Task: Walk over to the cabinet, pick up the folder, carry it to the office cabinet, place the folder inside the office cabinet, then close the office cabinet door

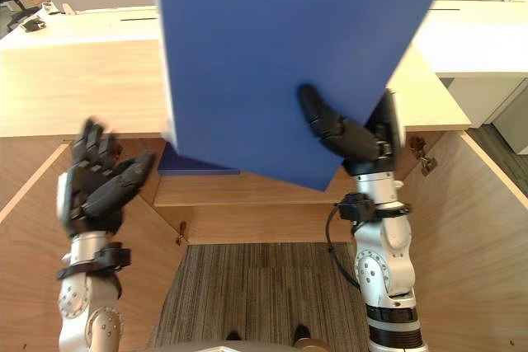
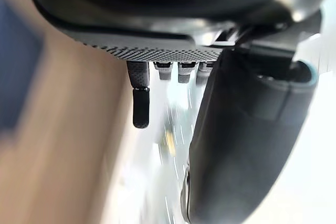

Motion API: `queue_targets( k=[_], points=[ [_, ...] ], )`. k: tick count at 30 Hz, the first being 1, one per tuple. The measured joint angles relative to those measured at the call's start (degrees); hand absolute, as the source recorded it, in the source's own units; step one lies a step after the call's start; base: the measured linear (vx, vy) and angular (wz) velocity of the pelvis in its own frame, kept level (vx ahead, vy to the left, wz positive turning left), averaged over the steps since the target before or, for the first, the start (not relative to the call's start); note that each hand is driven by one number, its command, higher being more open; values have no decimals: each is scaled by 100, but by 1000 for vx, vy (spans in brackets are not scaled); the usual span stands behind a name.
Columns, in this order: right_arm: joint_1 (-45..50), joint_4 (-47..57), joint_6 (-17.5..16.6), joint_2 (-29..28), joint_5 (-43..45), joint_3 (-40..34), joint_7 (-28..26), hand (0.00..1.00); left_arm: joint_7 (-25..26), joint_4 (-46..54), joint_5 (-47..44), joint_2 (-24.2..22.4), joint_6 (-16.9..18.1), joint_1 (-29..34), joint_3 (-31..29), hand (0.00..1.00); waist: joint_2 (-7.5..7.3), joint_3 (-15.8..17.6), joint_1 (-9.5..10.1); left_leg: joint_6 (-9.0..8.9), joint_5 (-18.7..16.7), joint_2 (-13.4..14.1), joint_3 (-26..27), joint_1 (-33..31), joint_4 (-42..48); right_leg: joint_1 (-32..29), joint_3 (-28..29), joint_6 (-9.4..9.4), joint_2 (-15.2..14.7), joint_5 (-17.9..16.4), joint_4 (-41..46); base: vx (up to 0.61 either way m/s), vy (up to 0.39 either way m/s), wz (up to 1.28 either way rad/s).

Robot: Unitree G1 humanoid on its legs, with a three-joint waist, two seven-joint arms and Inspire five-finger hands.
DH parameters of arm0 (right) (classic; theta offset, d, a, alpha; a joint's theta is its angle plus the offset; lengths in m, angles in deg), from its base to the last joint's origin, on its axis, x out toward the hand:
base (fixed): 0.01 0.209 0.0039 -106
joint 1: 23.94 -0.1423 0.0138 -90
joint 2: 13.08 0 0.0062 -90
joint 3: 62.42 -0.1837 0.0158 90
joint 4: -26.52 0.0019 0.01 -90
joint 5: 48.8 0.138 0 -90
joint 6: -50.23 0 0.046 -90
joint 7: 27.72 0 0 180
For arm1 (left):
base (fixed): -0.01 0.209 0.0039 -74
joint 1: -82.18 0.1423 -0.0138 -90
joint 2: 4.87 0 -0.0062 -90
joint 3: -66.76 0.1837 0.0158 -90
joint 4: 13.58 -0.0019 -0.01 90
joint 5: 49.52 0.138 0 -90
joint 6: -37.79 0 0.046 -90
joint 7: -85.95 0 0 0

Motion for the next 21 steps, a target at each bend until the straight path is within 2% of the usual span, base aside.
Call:
queue_targets(
  k=[2,6,9,12,15,17,18,19,21],
  points=[
    [1,8,-123,-80,-1,-215,112,0,257,-642,24,-27,-15,314,-302,100,-48,-29,2,-6,19,-9,-3,14,-53,-8,-7,8,-5,-6,-3,0,0,0],
    [38,9,-145,-78,-130,-58,179,0,355,-1774,109,-72,-167,549,-337,100,-80,-49,-6,-6,20,-34,-4,-37,-53,-58,-9,21,-36,-16,-4,-18,-10,0],
    [264,5,-142,-23,-352,504,174,0,313,-2868,460,-79,-355,572,-273,100,-98,-61,-13,-3,32,-39,-6,-142,-52,-156,-16,21,-43,-16,-2,-48,-33,0],
    [263,-286,-137,264,-620,1451,125,0,149,-4260,1009,-27,-507,312,-216,100,-99,9,-116,-25,-34,-22,-27,-538,262,-486,-30,18,-70,-18,164,-43,-20,1],
    [-370,-1111,-98,693,-1361,2360,109,0,62,-5340,1351,148,-577,-236,213,100,-79,568,-126,11,-433,101,-22,-1335,1395,-1126,10,-32,-89,-253,910,-137,-31,-2],
    [-860,-1798,18,946,-1964,2869,144,0,15,-5724,1405,186,-591,-579,379,100,5,961,-107,24,-729,235,-56,-1956,2235,-1668,6,-58,-74,-485,1579,-221,-35,3],
    [-964,-1972,60,988,-2131,2973,152,0,5,-5795,1441,204,-589,-650,412,100,31,1069,-96,3,-811,264,-60,-2112,2431,-1822,4,-58,-73,-569,1772,-209,-9,5],
    [-1178,-2349,160,1077,-2566,3189,180,0,-7,-5908,1467,292,-602,-787,516,100,76,1337,-74,-7,-984,333,-71,-2499,2889,-2239,1,-73,-82,-766,2278,-211,-3,0],
    [-1259,-2640,252,1169,-2997,3276,291,0,10,-5946,1465,379,-608,-959,584,100,152,1569,-14,-5,-1121,363,-112,-2957,3338,-2733,-8,-84,-120,-960,2817,-173,-9,6]
  ],
)
